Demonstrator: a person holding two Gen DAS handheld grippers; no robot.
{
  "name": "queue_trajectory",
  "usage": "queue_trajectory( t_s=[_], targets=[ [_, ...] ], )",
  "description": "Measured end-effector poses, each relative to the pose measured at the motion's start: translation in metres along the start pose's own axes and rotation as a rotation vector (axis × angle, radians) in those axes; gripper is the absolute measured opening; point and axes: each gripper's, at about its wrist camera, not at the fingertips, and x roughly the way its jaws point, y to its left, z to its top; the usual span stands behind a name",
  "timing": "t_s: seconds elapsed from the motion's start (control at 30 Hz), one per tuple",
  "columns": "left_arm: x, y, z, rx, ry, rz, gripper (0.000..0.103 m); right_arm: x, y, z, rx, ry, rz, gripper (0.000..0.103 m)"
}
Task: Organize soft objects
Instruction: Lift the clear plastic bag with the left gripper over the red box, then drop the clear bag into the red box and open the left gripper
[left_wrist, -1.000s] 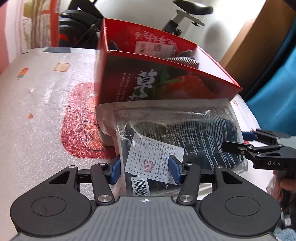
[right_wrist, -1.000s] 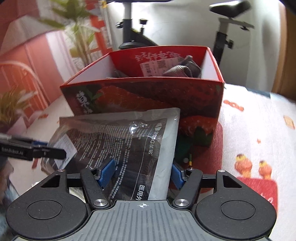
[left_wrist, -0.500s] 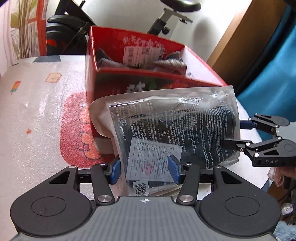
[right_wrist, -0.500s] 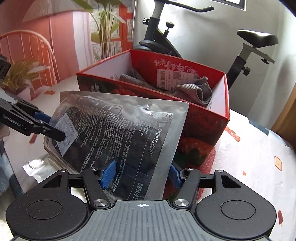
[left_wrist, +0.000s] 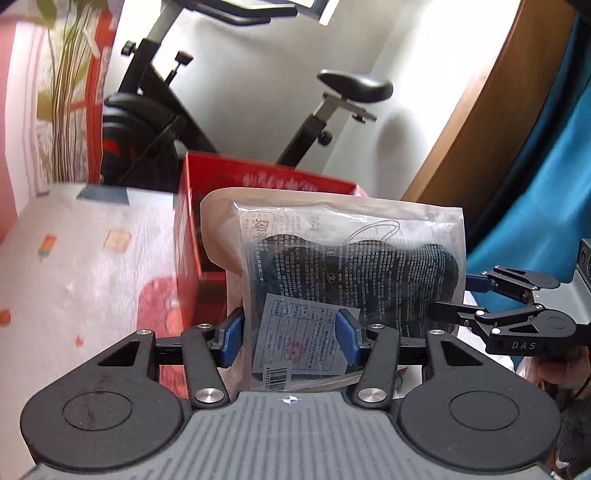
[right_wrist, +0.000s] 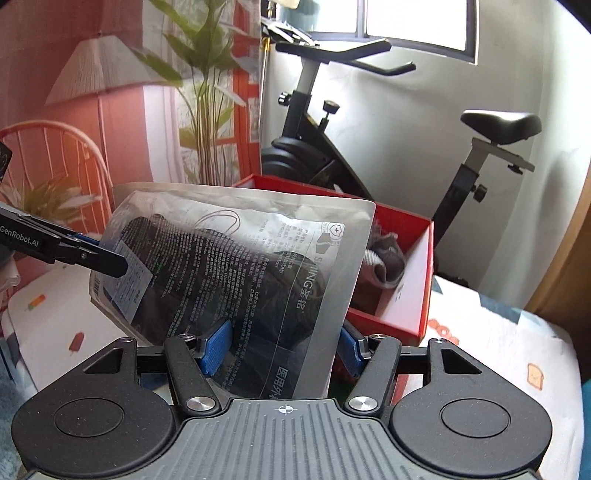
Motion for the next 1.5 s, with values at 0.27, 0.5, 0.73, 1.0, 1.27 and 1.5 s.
queue_trajectory(
  t_s=[0.27, 0.5, 0.73, 1.0, 1.27, 1.5],
  targets=[
    [0.019, -0.022, 0.048, 0.102, -0.069, 0.062, 0.049, 0.008, -0.031, 0.036, 0.019, -0.041, -0.035, 0.056],
    [0.066, -0.013, 0.083, 0.092, -0.035, 0.141, 0.035, 0.048, -0.066, 0.067, 0.044, -0.041, -0.071, 0.052],
    [0.104, -0.003, 0.083, 0.135, 0.071, 0.204, 0.032, 0.107, -0.086, 0.072, 0.048, 0.054, -0.085, 0.051],
    [0.114, 0.003, 0.076, 0.164, 0.157, 0.196, 0.032, 0.124, -0.087, 0.06, 0.038, 0.123, -0.066, 0.051],
    [0.111, 0.005, 0.075, 0.165, 0.18, 0.182, 0.039, 0.125, -0.084, 0.056, 0.041, 0.15, -0.064, 0.059],
    [0.105, 0.006, 0.08, 0.157, 0.157, 0.183, 0.045, 0.121, -0.085, 0.052, 0.05, 0.16, -0.064, 0.062]
  ],
)
